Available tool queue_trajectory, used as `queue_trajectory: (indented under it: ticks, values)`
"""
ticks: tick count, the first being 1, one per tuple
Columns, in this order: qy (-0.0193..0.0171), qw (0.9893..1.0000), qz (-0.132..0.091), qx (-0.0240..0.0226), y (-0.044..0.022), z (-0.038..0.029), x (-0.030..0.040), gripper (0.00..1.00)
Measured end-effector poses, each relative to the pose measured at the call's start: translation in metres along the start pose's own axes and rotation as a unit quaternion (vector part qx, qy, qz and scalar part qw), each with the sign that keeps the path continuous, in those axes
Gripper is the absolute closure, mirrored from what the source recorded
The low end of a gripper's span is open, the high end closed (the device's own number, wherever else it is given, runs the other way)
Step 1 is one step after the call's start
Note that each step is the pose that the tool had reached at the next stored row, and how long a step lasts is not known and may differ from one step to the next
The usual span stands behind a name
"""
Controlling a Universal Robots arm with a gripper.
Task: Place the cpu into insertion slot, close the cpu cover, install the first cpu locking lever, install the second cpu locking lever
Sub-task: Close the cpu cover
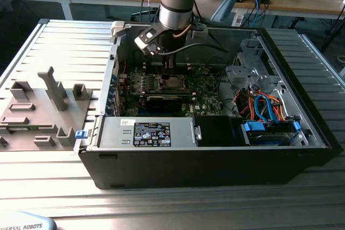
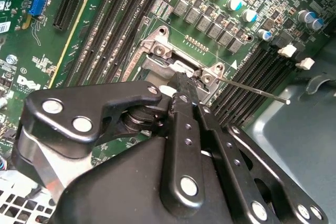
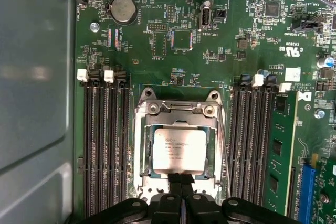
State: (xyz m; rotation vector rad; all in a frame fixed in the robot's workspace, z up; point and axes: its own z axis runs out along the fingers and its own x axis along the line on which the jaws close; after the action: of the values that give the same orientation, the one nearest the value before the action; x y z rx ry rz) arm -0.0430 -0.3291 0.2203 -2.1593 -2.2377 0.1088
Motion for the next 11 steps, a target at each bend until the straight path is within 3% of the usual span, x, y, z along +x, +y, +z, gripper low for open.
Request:
queue_trajectory:
  ticks: [11]
  values:
    - [0.0000, 1.0000, 0.000, 0.0000, 0.0002, 0.0035, 0.0000, 0.89]
